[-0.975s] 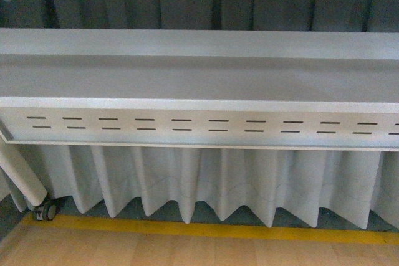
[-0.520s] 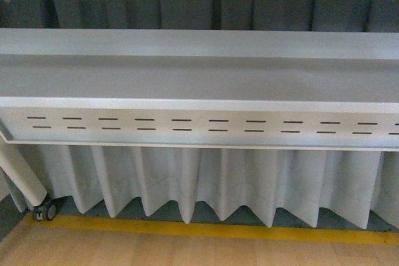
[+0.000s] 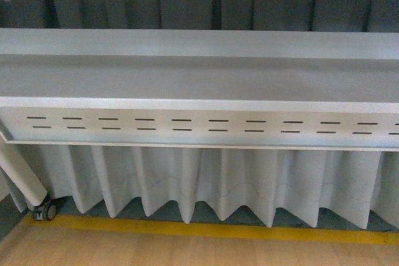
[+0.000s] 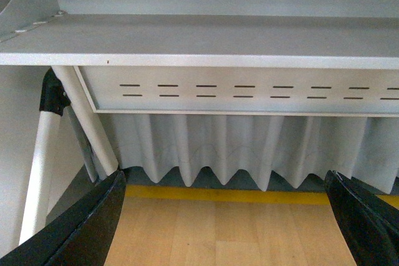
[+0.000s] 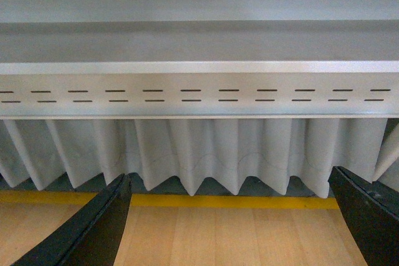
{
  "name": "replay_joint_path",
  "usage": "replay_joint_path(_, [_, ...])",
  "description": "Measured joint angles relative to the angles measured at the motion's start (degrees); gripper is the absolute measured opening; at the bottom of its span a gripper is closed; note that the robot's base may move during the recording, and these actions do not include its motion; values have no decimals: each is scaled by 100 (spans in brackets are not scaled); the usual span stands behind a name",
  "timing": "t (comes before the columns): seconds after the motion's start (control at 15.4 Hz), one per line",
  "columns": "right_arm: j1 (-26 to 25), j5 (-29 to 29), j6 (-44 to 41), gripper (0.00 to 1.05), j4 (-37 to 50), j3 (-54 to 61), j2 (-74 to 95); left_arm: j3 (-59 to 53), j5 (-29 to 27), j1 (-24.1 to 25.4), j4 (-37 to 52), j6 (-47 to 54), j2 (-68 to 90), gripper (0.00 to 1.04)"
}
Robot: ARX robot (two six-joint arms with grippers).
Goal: Wind up and store yellow beetle toy
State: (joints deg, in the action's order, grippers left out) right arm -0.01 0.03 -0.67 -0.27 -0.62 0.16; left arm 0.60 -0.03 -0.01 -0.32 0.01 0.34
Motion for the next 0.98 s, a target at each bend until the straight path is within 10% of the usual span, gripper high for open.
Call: replay_joint_path(0.98, [0, -4, 9, 98, 9, 0, 0, 0, -2, 0, 9, 2, 0, 98])
